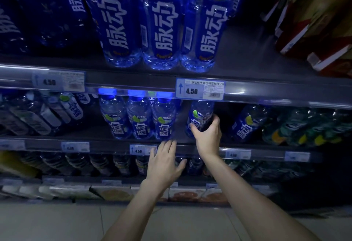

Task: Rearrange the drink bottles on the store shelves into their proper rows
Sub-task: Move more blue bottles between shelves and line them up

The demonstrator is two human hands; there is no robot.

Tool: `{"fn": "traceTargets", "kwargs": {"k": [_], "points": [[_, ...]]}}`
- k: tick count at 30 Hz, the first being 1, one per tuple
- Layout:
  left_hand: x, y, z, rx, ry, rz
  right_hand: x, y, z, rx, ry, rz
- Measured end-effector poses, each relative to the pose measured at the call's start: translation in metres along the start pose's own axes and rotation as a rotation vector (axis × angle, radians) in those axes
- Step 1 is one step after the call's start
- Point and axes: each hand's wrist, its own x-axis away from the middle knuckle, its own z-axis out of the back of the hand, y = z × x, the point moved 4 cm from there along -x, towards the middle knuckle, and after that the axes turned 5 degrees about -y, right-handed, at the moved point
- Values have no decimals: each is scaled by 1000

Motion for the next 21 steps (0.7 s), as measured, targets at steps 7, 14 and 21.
{"fn": "traceTargets", "kwargs": {"k": [7,14,21], "points": [[1,-2,-1,-18,-29,-24,-2,0,3,-16,0,17],[1,-4,0,12,-67,-33,-3,4,10,-27,-117,26],[3,-1,5,17,-56,-61,-1,5,10,-43,-234,84]]}}
